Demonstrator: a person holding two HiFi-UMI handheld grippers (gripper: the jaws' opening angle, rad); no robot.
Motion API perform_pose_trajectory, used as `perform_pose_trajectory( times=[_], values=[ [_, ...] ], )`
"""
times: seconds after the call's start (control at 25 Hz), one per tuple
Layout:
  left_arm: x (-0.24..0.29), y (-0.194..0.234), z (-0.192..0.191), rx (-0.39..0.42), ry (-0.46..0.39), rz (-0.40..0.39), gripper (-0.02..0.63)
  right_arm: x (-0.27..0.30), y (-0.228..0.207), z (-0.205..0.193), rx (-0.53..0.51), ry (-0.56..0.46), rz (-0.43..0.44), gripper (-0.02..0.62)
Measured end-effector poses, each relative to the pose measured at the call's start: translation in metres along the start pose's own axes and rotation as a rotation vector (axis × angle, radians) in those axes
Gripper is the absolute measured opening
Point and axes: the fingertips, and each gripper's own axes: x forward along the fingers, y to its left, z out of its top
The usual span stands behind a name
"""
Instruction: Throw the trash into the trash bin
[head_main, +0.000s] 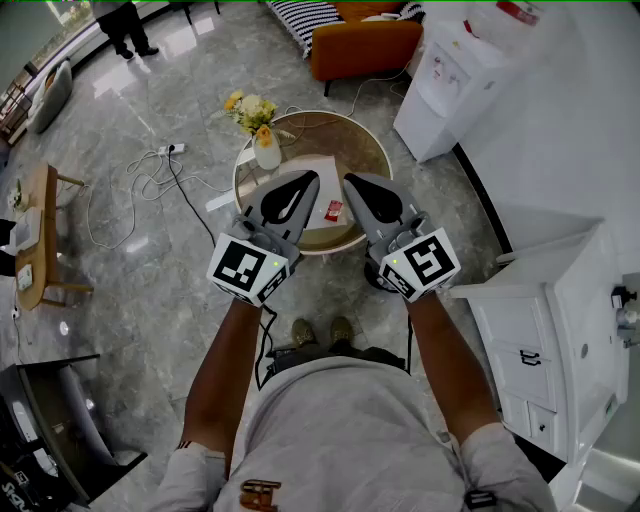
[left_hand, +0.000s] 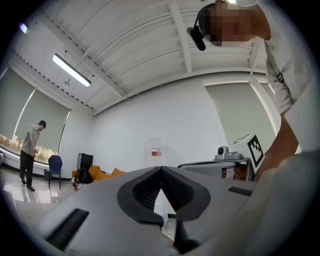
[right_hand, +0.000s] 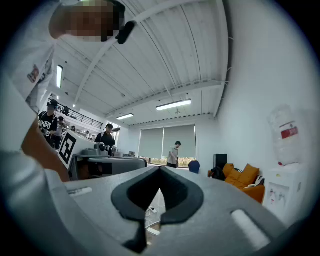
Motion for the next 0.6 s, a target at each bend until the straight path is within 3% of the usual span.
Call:
perform_pose_trajectory(
  times=[0.6],
  values=[
    [-0.011,0.017,-0.012,-0.018,0.004,-0.031,0.000,0.019,0.013,-0.001,-0.009,-0.018,0.005,0.002]
  ],
)
